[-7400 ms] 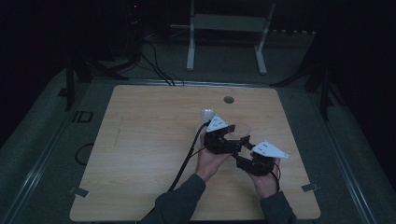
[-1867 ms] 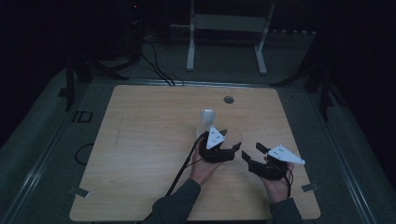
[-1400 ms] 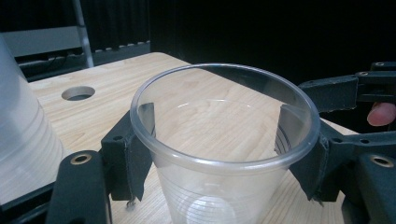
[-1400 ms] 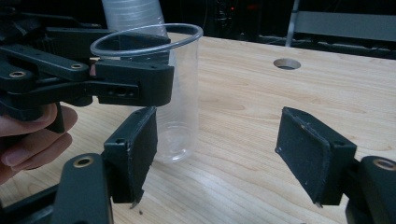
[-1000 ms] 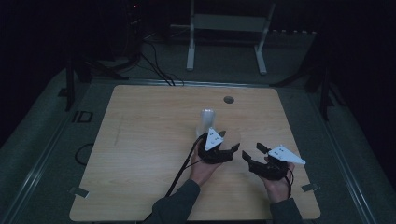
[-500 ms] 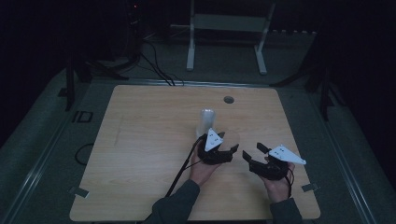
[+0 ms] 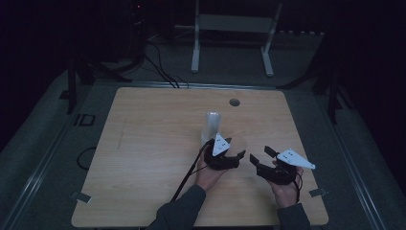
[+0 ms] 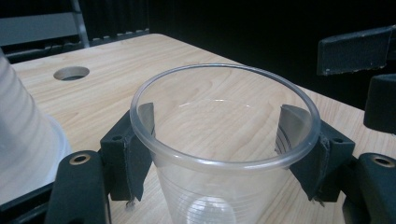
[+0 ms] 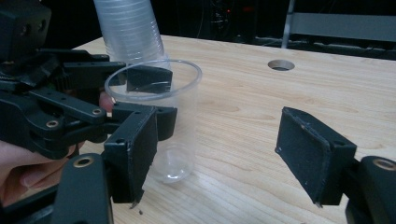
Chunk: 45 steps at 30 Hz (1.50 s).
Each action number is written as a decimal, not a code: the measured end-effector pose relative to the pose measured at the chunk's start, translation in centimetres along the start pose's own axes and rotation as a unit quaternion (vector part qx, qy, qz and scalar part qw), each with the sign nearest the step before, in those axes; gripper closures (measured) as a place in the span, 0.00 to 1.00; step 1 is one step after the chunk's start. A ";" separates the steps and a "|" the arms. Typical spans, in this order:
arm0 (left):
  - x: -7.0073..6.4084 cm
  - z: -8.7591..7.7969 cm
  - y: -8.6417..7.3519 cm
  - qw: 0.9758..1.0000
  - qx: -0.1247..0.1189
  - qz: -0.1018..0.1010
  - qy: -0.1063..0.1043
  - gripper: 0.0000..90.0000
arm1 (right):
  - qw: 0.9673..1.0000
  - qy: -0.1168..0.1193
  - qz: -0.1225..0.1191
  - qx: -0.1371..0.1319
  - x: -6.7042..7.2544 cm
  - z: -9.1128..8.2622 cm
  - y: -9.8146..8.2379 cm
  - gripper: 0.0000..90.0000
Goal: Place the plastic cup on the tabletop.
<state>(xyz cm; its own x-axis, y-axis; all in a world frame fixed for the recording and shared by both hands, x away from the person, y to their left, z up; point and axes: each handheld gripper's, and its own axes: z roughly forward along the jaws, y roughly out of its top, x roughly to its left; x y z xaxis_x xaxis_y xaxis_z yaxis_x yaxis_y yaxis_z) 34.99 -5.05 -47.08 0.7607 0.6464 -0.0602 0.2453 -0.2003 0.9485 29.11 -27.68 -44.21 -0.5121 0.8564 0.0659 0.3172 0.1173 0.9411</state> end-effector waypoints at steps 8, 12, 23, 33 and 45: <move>0.0 0.5 -0.5 1.000 0.012 -0.002 0.001 0.32 | 1.000 -0.004 0.004 -0.003 -0.2 -0.2 0.1 0.32; 0.0 0.7 -0.7 1.000 0.018 -0.003 0.002 0.32 | 1.000 -0.004 0.004 -0.004 -0.2 -0.2 0.1 0.32; 0.0 0.7 -1.2 1.000 0.023 -0.004 -0.001 0.31 | 1.000 -0.004 0.002 -0.003 -0.2 -0.2 0.0 0.32; -0.2 0.8 -1.6 0.999 0.036 -0.007 -0.007 0.19 | 1.000 -0.005 0.004 -0.003 -0.2 -0.2 0.0 0.32; 0.0 0.3 -2.2 0.999 0.044 -0.017 -0.007 0.15 | 1.000 -0.005 0.002 -0.003 -0.2 -0.2 0.0 0.32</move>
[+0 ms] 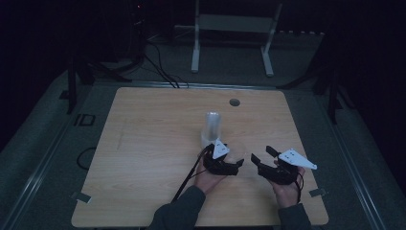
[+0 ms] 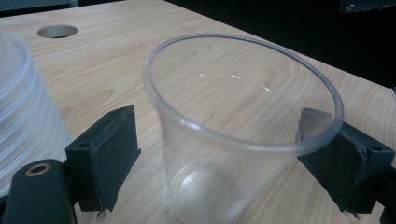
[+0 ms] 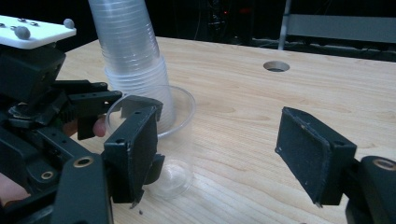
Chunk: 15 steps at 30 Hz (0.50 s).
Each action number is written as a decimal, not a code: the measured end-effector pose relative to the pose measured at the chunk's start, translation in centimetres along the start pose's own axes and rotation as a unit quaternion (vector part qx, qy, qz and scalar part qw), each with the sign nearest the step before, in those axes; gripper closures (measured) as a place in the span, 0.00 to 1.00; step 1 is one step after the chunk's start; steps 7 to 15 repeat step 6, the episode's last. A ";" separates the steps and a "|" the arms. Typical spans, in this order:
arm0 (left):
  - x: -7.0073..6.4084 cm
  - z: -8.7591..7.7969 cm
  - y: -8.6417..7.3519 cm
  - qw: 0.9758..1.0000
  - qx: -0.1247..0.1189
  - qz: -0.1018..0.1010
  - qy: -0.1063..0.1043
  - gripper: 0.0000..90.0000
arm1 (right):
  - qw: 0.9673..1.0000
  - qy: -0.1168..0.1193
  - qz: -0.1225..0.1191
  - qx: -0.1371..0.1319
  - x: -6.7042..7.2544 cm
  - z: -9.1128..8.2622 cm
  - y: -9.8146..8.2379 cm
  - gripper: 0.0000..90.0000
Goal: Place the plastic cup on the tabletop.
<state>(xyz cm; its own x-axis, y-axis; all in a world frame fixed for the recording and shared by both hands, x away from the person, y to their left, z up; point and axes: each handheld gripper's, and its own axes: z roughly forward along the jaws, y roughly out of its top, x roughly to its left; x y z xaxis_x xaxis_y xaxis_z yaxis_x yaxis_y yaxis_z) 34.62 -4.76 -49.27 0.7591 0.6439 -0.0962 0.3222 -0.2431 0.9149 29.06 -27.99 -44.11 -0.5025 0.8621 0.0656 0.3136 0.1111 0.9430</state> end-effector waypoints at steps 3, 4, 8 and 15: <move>0.0 -0.1 -0.2 1.000 -0.001 -0.002 -0.001 0.15 | 1.000 -0.001 0.000 0.000 0.0 0.0 0.0 0.32; 0.0 -0.1 -0.2 1.000 0.000 -0.002 -0.001 0.15 | 1.000 -0.001 0.000 -0.001 0.0 0.0 0.0 0.32; -0.1 -0.1 -0.3 1.000 0.003 0.001 0.000 0.15 | 1.000 -0.001 0.001 -0.002 -0.1 0.0 0.0 0.32; -0.1 -0.1 -0.3 1.000 0.003 0.001 0.000 0.15 | 1.000 -0.001 0.001 -0.002 -0.1 0.0 0.0 0.32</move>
